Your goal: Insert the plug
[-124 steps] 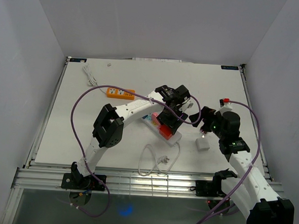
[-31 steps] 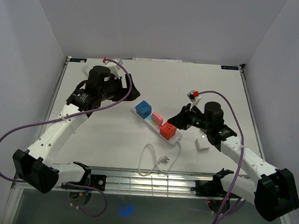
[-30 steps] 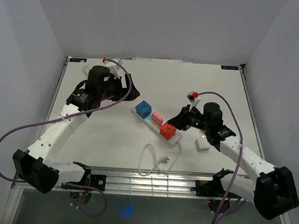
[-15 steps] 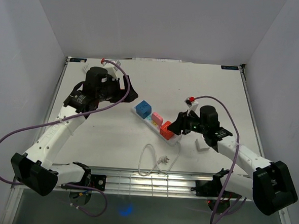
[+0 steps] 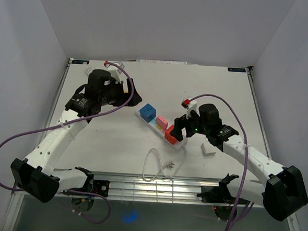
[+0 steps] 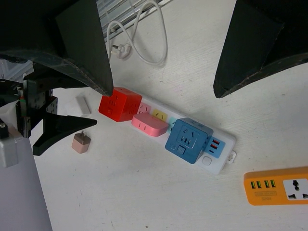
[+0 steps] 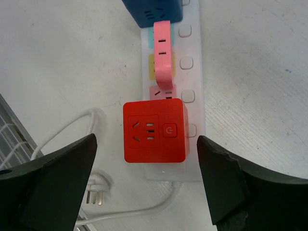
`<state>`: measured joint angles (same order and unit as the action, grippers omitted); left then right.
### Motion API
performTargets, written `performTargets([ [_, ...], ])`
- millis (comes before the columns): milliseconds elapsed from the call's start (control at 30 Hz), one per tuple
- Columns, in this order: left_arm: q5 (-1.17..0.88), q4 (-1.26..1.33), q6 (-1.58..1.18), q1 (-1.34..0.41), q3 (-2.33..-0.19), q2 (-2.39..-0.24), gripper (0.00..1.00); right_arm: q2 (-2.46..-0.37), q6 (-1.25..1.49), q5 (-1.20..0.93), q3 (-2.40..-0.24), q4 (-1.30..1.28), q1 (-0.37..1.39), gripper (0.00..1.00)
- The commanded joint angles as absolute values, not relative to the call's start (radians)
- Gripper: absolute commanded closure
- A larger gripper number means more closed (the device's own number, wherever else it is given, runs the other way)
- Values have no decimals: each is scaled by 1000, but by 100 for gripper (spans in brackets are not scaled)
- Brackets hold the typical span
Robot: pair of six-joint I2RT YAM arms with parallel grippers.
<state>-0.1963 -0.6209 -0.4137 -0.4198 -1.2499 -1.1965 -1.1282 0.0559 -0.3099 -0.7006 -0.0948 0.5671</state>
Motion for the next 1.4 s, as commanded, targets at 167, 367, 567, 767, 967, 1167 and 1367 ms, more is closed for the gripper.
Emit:
performTargets([
  [167, -226, -632, -396, -411, -1298, -1164, 4, -1244, -80, -181, -808, -175, 667, 11],
  [367, -207, -646, -385, -410, -1296, -1160, 4, -1321, -112, -92, -834, -212, 725, 11],
  [567, -212, -663, -393, -387, -1298, -1177, 3, -1367, -107, -38, -844, -221, 739, 14],
  [767, -232, -664, -393, -344, -1290, -1178, 3, -1396, -75, 36, -857, -193, 738, 43],
  [967, -238, -640, -403, -308, -1258, -1193, 3, -1465, 32, 230, -916, -218, 703, 58],
  [1167, -278, -588, -457, -223, -1238, -1282, 2, -1583, 61, 259, -1029, -210, 591, 57],
  [1367, -296, -474, -547, -167, -1204, -1342, 2, -1778, 8, 241, -1242, -212, 421, 57],
])
